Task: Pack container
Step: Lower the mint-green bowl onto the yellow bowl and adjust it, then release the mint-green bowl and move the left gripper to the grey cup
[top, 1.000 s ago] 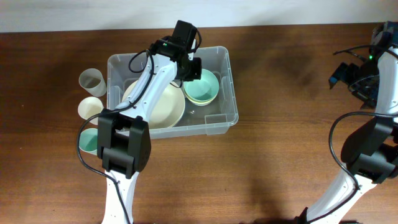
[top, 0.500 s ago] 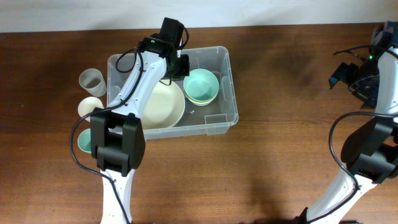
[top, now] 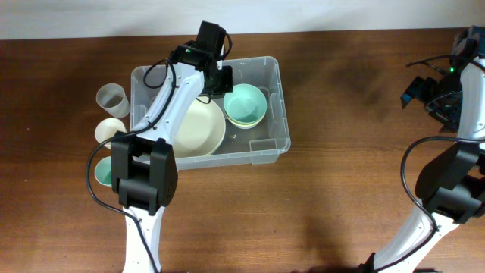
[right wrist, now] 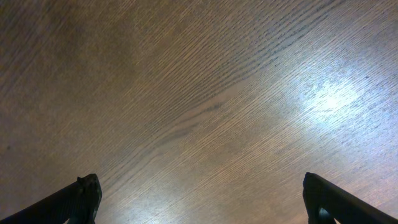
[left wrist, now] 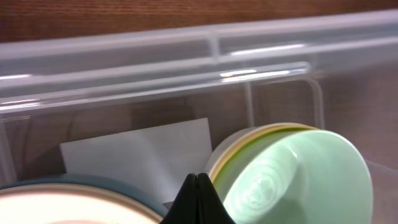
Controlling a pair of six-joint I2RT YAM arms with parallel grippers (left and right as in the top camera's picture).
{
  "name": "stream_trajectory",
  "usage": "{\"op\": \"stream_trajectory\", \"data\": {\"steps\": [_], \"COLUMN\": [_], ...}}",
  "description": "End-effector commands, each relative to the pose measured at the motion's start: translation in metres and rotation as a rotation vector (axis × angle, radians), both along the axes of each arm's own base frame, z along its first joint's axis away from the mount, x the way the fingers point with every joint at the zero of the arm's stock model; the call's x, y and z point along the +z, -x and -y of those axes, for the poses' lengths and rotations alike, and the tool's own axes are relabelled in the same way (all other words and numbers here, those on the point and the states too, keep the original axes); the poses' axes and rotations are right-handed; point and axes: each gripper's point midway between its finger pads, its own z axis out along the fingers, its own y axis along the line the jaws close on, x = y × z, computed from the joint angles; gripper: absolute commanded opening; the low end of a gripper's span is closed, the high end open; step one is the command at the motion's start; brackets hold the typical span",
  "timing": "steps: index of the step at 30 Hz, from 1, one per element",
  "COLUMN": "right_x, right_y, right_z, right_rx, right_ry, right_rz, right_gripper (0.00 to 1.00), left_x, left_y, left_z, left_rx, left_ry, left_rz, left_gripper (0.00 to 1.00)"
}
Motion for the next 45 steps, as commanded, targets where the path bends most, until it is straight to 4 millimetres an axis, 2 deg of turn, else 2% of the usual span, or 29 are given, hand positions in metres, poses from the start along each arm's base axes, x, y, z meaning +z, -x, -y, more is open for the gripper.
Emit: {"op": "stream_trajectory", "data": {"steps": [1, 32, 38, 45], "right_x": [0.001, 0.001, 0.001, 0.001], "right_y": [0.001, 0.001, 0.001, 0.001], "right_z": [0.000, 0.000, 0.000, 0.000], "right_rx": [-0.011, -0.011, -0.011, -0.011], "right_ry": [0.002, 0.002, 0.002, 0.002], "right_rz": [0.000, 0.000, 0.000, 0.000], "right_gripper": [0.99, 0.99, 0.99, 0.99], "left_x": [-0.005, -0.019, -0.032, -0.031], "left_y": [0.005, 0.025, 0.024, 0.020], "left_z": [0.010, 0.018, 0.018, 0.016], "left_rx": [-0.070, -0.129, -0.128, -0.128], "left_ry": [0.044, 0.040, 0.034, 0.019], "left_rz": [-0.026, -0.106, -0.120, -0.102], "left_gripper": [0.01, 0.01, 0.01, 0.01]}}
